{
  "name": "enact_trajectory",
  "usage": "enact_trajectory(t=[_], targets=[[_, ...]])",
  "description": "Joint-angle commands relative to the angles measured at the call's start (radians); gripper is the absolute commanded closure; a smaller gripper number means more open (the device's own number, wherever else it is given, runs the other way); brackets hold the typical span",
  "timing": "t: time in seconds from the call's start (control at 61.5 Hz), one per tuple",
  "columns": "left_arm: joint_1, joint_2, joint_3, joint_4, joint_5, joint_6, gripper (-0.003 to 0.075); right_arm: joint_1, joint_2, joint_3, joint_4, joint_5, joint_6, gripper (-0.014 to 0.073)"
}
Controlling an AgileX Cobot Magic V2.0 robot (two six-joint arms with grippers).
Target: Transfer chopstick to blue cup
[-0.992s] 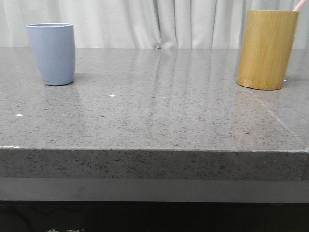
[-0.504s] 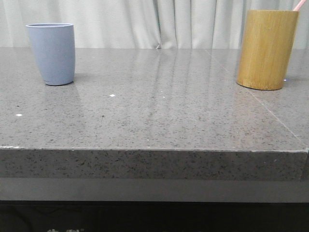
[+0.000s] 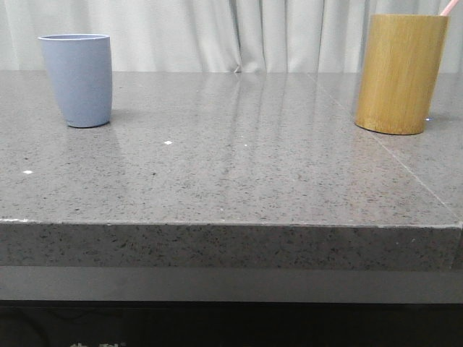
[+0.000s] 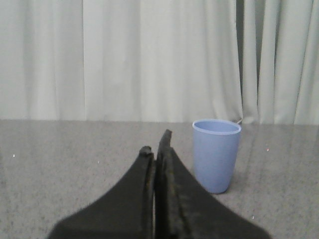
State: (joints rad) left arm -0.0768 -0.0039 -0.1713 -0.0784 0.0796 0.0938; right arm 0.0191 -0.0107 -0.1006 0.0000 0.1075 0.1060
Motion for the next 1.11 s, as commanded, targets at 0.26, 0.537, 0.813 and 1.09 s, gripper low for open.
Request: enact_trajectory(t=[0.26,0.537,0.813,1.09], targets=[[0.000,0.214,-0.469,-0.010,0.308,-0.006,0.0739,-0.007,0.175,-0.430,-0.105,0.193,0.002,0.0662],[0.000,0.445,-0.651,-0.010,0.443,-0.006,0.0739,-0.007,0.390,-0.605,-0.105,0.387,0.002,0.0662],[0.000,0.521,-0.651,-0.010,0.448,-0.006,0.0739,-0.007,0.485,-0.599,-0.095,0.435,0.002,0.0662],[0.000,0.539,-0.651,-0.010,0.459,-0.006,0.0738,-0.007,0.506,-0.599,-0.095,0.550,0.002,0.0651]])
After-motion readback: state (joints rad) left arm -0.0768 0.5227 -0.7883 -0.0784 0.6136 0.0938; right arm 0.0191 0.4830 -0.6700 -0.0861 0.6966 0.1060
